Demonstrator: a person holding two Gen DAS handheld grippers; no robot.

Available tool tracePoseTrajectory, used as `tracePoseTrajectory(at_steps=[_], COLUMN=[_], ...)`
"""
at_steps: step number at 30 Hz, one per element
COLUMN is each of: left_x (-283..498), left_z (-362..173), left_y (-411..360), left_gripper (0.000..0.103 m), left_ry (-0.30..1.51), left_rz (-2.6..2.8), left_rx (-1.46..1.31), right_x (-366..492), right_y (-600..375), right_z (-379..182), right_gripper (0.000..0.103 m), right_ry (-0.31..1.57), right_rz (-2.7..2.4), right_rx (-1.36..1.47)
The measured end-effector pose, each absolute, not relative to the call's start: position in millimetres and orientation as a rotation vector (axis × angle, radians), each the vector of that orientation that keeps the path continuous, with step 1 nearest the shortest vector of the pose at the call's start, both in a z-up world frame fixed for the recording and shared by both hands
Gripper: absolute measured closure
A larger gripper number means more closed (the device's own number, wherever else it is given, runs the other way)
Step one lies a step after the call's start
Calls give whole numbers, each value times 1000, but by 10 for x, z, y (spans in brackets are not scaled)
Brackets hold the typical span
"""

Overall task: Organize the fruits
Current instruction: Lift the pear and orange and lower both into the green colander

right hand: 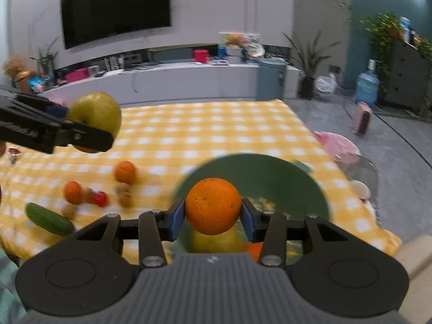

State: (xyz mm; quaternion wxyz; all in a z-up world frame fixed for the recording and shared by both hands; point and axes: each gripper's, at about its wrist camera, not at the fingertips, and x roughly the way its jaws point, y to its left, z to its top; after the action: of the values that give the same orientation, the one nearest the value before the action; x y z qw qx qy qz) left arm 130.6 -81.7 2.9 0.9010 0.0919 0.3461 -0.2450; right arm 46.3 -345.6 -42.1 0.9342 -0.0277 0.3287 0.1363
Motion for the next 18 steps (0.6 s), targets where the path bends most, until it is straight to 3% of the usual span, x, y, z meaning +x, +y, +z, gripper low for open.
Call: tracePoseTrajectory(at_steps=[18], left_x=[1918], left_z=[-519], left_y=[-1872], left_gripper=[24], left_ry=[956], left_rz=[-624], left_rx=[294], right_x=[893], right_y=[-3942], right_z=[-624], right_gripper=[61], right_ry=[793], right_rz=[300], right_rx=[-105])
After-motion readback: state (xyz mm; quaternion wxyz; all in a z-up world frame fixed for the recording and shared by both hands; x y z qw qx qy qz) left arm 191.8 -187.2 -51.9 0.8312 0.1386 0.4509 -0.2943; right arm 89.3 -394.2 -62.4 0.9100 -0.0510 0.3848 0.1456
